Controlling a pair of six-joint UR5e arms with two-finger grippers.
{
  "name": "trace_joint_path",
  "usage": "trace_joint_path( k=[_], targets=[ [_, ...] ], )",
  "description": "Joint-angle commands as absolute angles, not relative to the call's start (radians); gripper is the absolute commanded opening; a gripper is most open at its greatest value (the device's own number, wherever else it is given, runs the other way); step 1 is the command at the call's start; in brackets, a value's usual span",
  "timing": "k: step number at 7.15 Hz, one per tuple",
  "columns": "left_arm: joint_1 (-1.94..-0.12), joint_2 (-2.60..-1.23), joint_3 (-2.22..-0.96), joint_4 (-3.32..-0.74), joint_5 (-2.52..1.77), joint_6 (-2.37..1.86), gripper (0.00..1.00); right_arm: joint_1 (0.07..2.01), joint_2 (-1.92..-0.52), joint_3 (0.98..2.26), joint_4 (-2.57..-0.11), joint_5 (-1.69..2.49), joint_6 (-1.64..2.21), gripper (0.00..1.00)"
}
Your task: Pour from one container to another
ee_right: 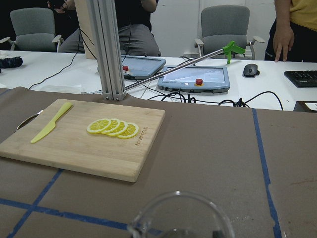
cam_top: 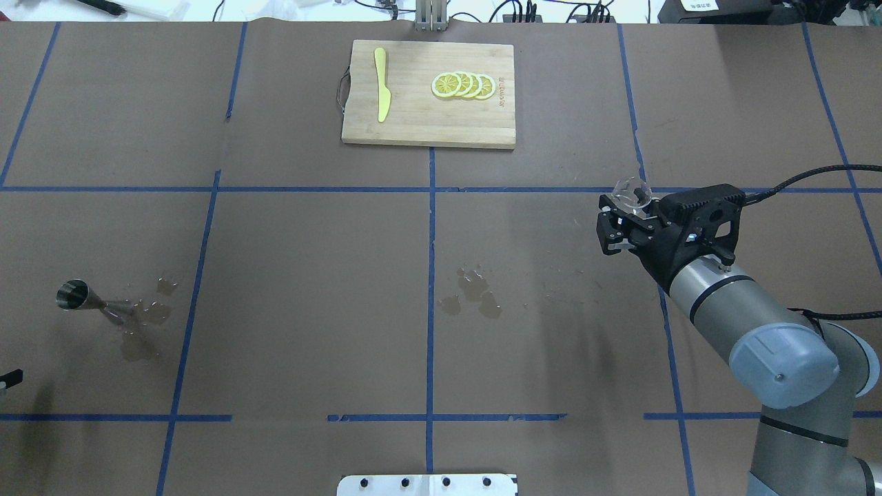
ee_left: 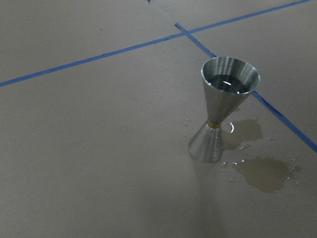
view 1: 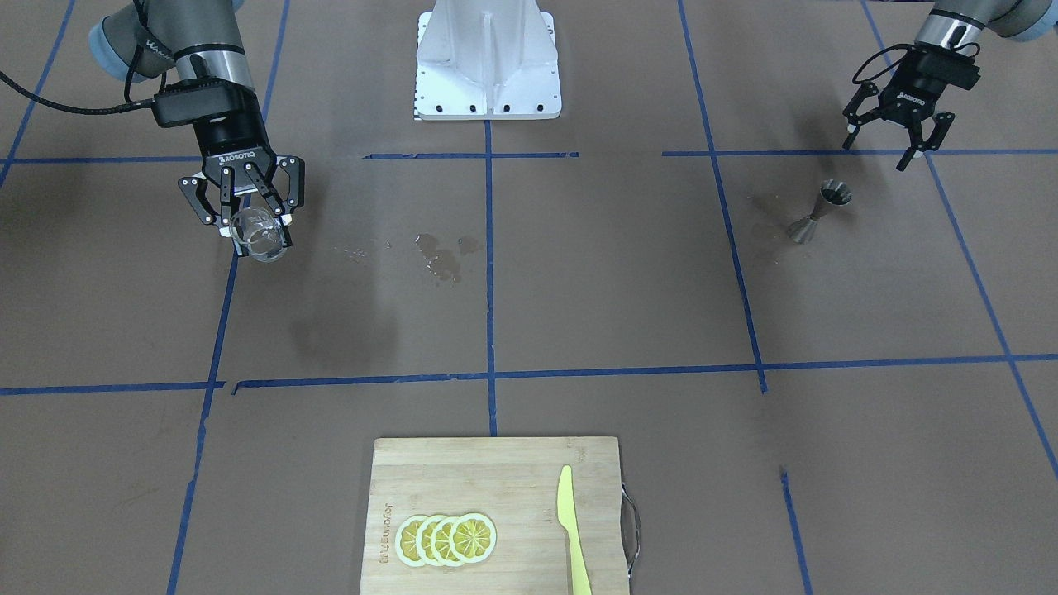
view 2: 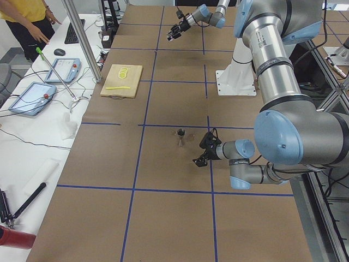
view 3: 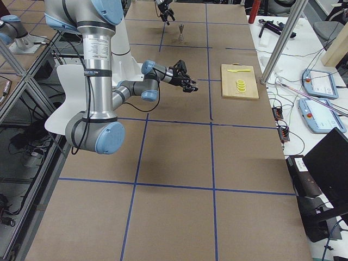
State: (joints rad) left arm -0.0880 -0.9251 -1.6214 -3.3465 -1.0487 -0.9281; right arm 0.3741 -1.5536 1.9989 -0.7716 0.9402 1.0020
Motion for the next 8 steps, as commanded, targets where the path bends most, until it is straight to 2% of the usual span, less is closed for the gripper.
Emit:
trace_joint_path(
  k=[1, 2, 3, 4, 7, 8],
  targets=[
    [-0.328, -1.031, -1.553, -3.3, -1.268, -0.893, 1.0, 0.374, -1.565, 1.993, -0.77, 0.937, 1.008, 0.0],
    [-0.583, -1.108, -1.549, -3.201, -1.404, -0.674, 1.0, 0.374, -1.569, 1.984, -0.769, 0.931, 1.011, 0.0],
    [-0.814, -1.247, -1.548, -3.043, -1.543, -0.493, 1.0, 0.374, -1.577, 1.98, -0.769, 0.93, 1.012, 0.0],
    [-0.956, -1.334, -1.537, -2.875, -1.683, -0.474, 1.0, 0.374, -1.61, 1.982, -0.764, 0.927, 1.029, 0.0],
    [-1.262, -1.591, -1.471, -2.523, -2.016, -0.379, 1.0, 0.374, -1.672, 1.951, -0.654, 0.917, 1.074, 0.0],
    [-1.306, -1.623, -1.471, -2.44, -2.063, -0.394, 1.0, 0.371, -1.681, 1.904, -0.602, 0.857, 1.074, 0.0]
  ],
)
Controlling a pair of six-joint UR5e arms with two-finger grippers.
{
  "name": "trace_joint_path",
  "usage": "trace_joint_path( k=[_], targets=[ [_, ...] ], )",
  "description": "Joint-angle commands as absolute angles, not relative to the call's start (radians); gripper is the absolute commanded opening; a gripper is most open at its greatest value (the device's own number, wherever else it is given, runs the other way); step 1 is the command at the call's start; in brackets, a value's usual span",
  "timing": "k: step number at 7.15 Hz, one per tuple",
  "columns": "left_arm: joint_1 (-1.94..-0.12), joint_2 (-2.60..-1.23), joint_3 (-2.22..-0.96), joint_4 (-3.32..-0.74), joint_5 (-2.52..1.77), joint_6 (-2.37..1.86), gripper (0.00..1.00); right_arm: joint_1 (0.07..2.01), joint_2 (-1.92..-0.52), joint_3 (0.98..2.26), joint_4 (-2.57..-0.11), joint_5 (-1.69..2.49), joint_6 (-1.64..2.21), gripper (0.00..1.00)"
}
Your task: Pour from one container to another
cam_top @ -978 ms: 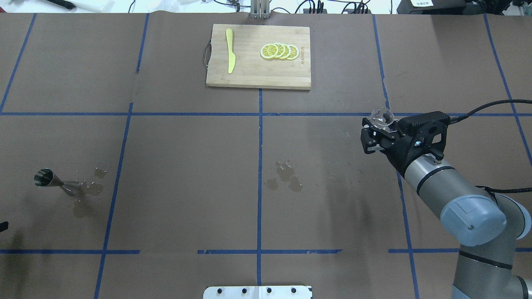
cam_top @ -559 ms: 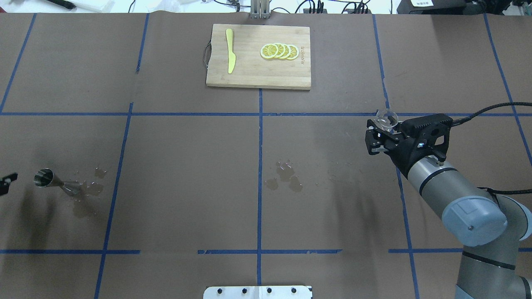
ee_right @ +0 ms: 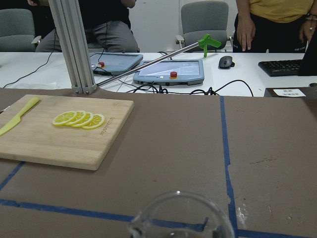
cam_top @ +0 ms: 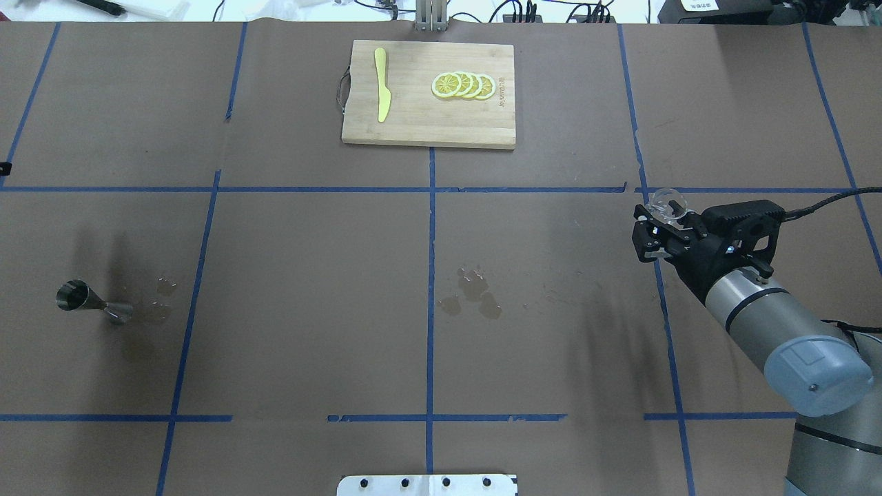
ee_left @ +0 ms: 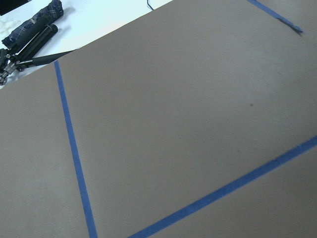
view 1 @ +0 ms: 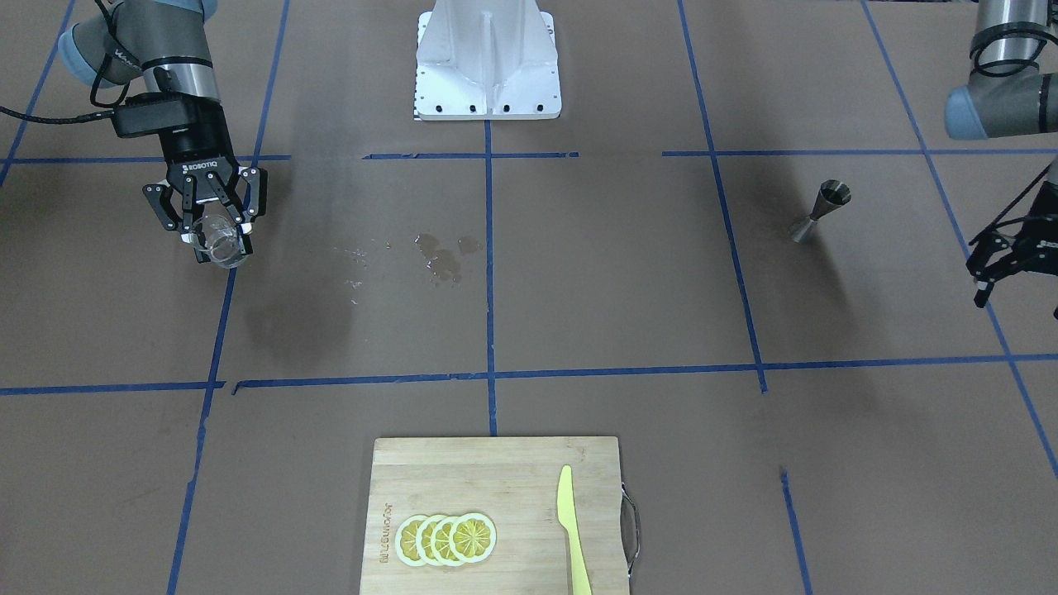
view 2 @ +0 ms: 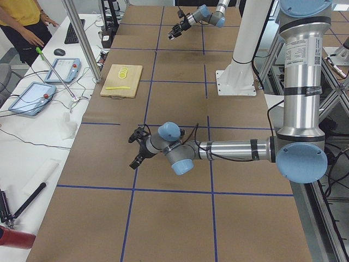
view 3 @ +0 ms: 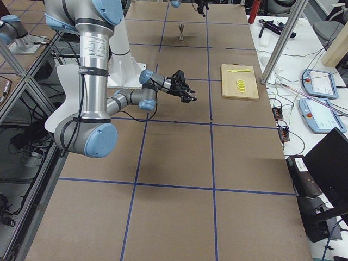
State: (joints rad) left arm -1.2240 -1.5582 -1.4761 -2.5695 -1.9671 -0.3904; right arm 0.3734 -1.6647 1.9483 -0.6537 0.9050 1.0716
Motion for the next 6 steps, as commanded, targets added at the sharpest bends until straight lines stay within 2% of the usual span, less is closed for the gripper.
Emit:
trace_joint_path(
  k=[1, 3, 4, 6],
  targets=[
    [-1.34, -1.629, -1.471, -2.316, -2.074, -0.388, 1.0, 0.373, -1.689, 1.854, -0.51, 0.853, 1.074, 0.0],
    [-1.39, -1.654, -1.482, -2.267, -2.194, -0.39, 1.0, 0.364, -1.745, 1.731, -0.303, 0.857, 1.074, 0.0],
    [-1.411, -1.661, -1.485, -2.214, -2.224, -0.394, 1.0, 0.344, -1.747, 1.676, -0.285, 0.85, 1.077, 0.0],
    [-1.414, -1.678, -1.514, -2.166, -2.252, -0.394, 1.0, 0.246, -1.747, 1.66, -0.287, 0.736, 1.078, 0.0]
  ],
)
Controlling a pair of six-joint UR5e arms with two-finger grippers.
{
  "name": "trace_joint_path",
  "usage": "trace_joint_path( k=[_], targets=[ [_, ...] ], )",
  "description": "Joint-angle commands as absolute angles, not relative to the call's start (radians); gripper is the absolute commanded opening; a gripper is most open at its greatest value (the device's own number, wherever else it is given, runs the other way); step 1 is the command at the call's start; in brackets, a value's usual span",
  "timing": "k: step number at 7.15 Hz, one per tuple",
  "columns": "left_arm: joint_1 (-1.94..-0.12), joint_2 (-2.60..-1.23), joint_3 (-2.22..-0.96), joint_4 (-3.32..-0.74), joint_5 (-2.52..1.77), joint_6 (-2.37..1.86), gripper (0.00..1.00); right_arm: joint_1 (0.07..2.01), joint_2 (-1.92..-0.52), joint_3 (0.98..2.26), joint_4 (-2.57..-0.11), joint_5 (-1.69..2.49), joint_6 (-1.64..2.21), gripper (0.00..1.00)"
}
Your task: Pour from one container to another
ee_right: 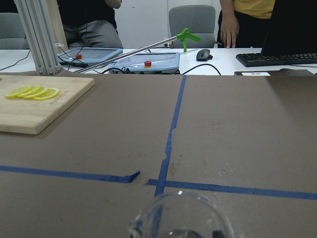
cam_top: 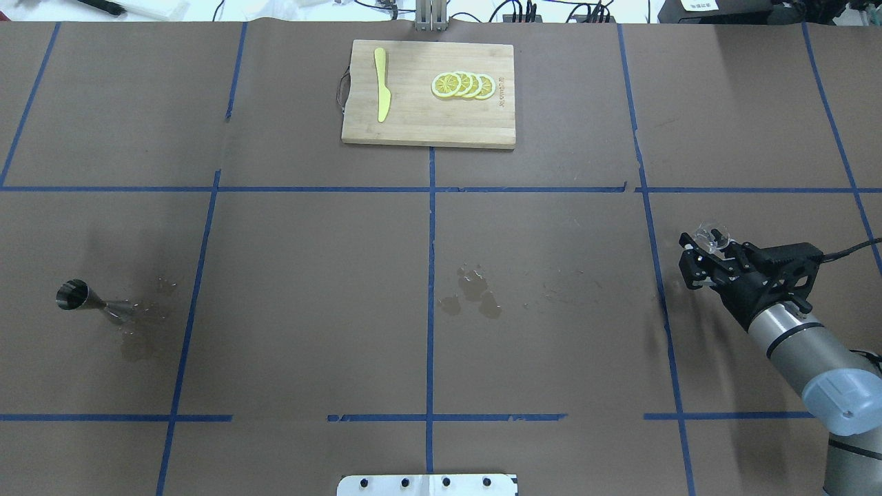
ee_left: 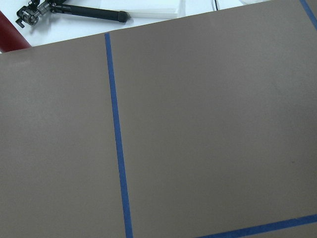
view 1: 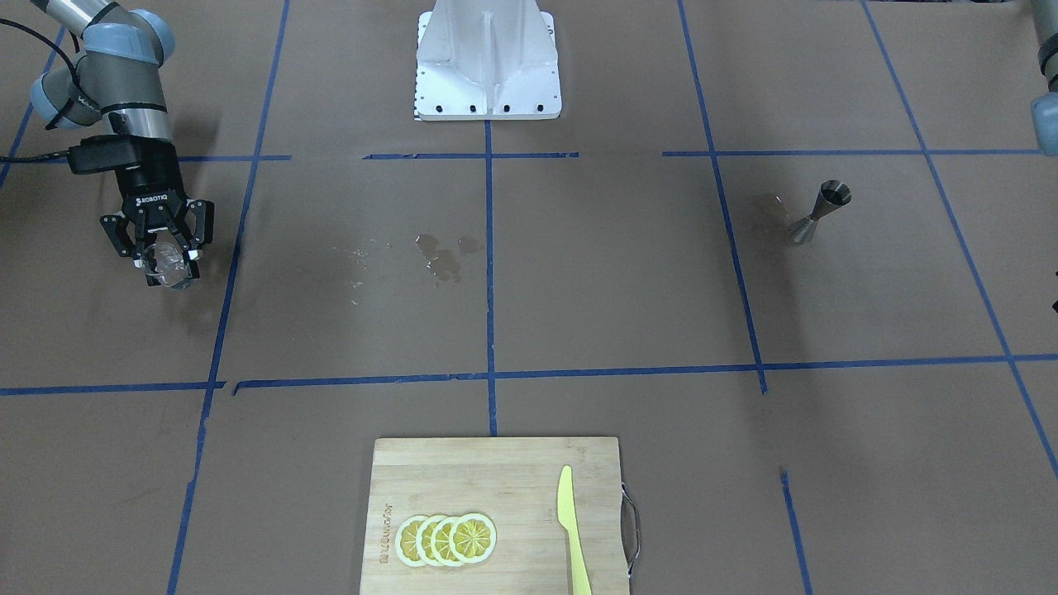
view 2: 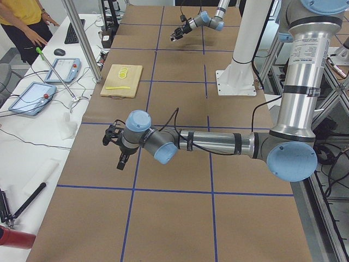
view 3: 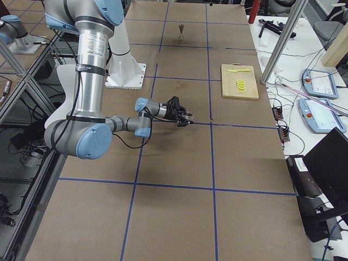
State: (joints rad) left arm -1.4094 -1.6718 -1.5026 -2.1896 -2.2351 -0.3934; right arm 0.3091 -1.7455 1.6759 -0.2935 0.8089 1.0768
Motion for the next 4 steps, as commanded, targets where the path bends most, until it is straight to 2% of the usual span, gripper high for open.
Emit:
trace_joint_path(
  k=[1, 4],
  targets=[
    [-1.414, -1.678, -1.514, -2.166, -2.252, -0.394, 1.0, 0.191, -1.744, 1.66, -0.291, 0.665, 1.088, 0.0],
    [-1.416, -1.677, -1.52, -2.167, -2.252, -0.394, 1.0, 0.137, -1.74, 1.645, -0.298, 0.629, 1.121, 0.01]
  ],
)
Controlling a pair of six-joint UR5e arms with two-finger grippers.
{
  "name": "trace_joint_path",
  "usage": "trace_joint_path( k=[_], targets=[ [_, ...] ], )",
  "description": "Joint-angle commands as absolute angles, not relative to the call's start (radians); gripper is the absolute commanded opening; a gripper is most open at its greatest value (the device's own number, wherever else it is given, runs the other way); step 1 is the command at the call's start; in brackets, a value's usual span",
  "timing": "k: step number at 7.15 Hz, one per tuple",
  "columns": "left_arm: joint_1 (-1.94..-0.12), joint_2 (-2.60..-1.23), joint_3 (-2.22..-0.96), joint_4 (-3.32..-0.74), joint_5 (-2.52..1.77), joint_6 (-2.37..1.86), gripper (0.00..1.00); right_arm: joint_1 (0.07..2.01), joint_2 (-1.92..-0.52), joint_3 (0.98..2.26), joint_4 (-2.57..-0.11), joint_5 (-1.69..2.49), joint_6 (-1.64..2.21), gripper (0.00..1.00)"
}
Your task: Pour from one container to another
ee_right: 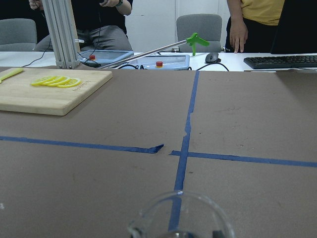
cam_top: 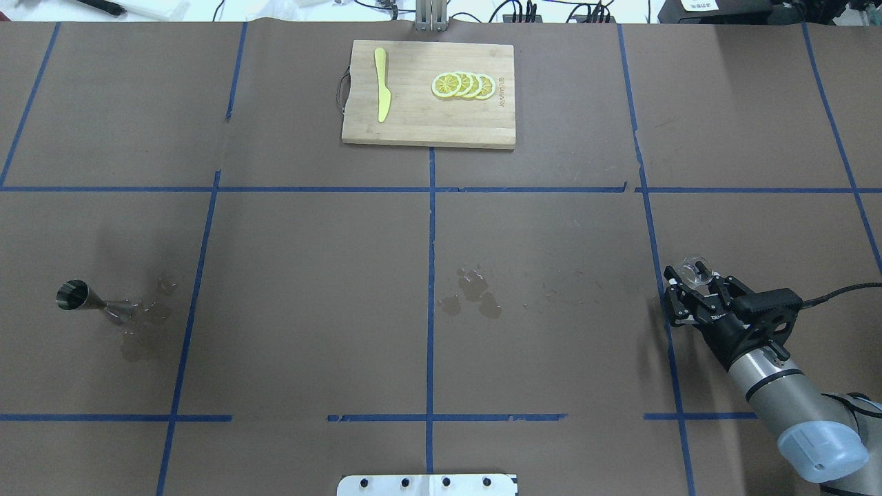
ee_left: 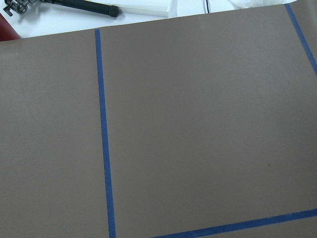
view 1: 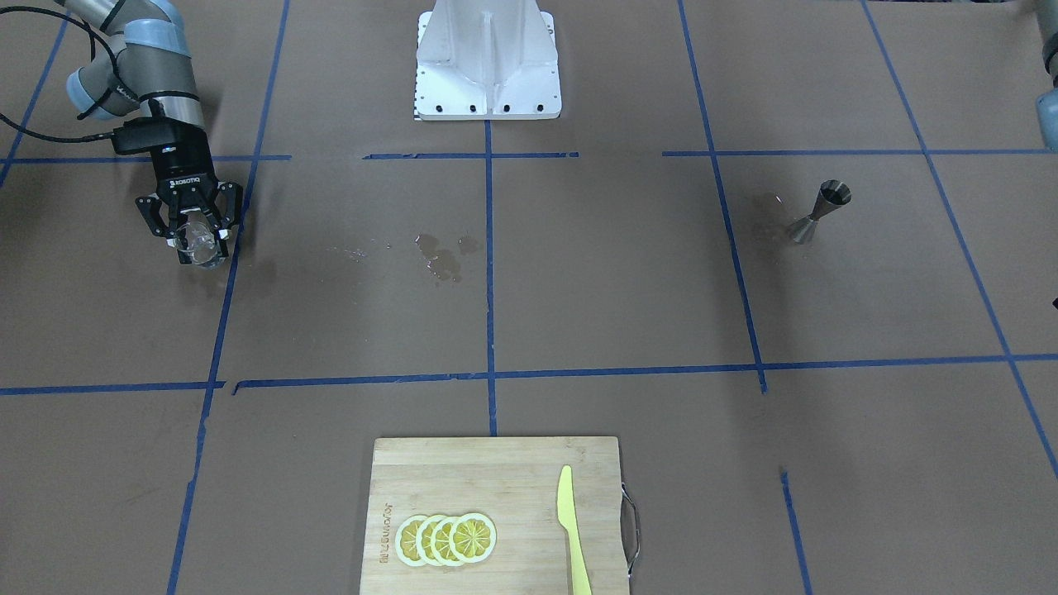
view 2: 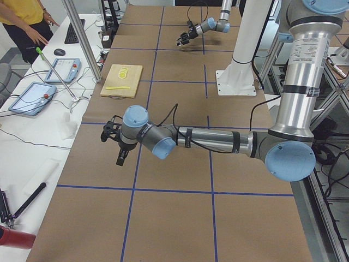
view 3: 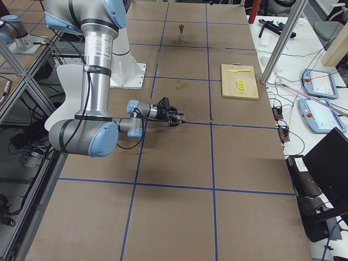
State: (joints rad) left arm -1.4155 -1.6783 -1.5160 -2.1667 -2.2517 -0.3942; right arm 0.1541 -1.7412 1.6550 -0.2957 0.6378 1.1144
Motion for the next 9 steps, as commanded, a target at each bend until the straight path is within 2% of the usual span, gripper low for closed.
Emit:
trace_joint_path(
  k=[1, 3, 7, 9],
  targets=[
    [-1.416, -1.669, -1.534, -2.168, -2.252, -0.396, 1.0, 0.135, -1.738, 1.635, -0.298, 0.629, 1.121, 0.03],
    [-1.416, -1.666, -1.537, -2.174, -2.252, -0.396, 1.0, 0.135, -1.733, 1.623, -0.304, 0.632, 1.121, 0.12],
    [-1.417, -1.664, -1.543, -2.175, -2.25, -0.394, 1.0, 0.135, -1.732, 1.598, -0.304, 0.638, 1.121, 0.23],
    [-1.417, -1.663, -1.543, -2.175, -2.249, -0.394, 1.0, 0.135, -1.732, 1.597, -0.304, 0.64, 1.121, 0.35]
  ],
)
